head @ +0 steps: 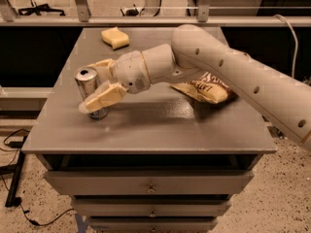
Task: Knock redbull can over
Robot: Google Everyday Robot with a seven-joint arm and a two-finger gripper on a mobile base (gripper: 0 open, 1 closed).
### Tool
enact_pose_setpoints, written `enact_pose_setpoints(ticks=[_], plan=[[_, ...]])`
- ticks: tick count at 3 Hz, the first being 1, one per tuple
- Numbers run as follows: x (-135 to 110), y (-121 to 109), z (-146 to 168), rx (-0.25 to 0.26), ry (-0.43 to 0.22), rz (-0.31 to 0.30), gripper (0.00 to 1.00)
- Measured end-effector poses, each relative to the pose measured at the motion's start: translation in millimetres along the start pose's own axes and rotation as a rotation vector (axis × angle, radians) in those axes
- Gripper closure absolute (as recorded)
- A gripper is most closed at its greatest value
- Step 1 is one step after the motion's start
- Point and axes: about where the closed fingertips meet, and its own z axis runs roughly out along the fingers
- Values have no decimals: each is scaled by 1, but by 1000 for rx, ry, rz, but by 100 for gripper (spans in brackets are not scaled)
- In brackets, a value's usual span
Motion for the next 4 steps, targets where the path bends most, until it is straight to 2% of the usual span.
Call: enact_pose_setpoints(ticks=[1, 2, 3, 4], plan=[[-9, -9, -18, 55, -4, 18, 62], [-22, -18, -39, 106, -15, 28, 86], [-56, -26, -74, 178, 73, -24, 100], [-70, -31, -99, 191, 249, -79, 100]])
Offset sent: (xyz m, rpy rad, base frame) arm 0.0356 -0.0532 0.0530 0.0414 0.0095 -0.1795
